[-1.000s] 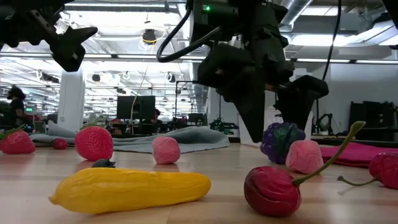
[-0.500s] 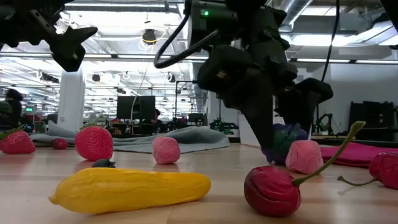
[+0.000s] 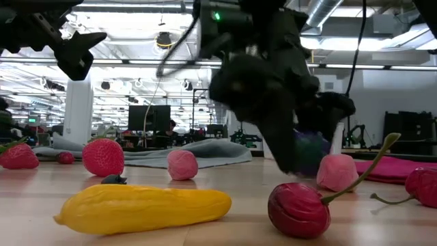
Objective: Pick and placing Produce into tupperware
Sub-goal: Put the purple grape into the white bin, then put the red cherry into the white bin
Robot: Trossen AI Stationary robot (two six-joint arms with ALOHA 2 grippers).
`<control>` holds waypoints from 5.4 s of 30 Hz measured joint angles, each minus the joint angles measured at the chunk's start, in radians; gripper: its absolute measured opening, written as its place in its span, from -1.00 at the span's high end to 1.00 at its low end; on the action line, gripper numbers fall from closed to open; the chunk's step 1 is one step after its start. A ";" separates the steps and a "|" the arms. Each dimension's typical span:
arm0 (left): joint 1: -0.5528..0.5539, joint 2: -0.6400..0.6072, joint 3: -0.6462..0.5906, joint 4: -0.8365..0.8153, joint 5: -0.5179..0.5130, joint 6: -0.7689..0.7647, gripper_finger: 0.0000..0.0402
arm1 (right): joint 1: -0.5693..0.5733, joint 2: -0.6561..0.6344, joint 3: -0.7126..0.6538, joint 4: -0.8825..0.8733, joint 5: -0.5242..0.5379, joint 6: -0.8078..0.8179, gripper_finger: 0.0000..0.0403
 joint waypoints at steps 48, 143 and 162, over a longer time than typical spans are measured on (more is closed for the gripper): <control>0.000 0.001 0.000 -0.061 -0.017 -0.024 -0.24 | -0.581 -0.173 0.230 -0.544 0.444 -0.345 -0.39; 0.000 0.000 0.000 -0.033 -0.006 0.037 -0.24 | 0.398 -0.201 0.370 -0.322 0.770 -0.346 -0.57; 0.000 0.000 0.000 -0.050 -0.008 0.030 -0.24 | 0.367 -0.011 0.368 -0.444 0.464 -0.370 -0.57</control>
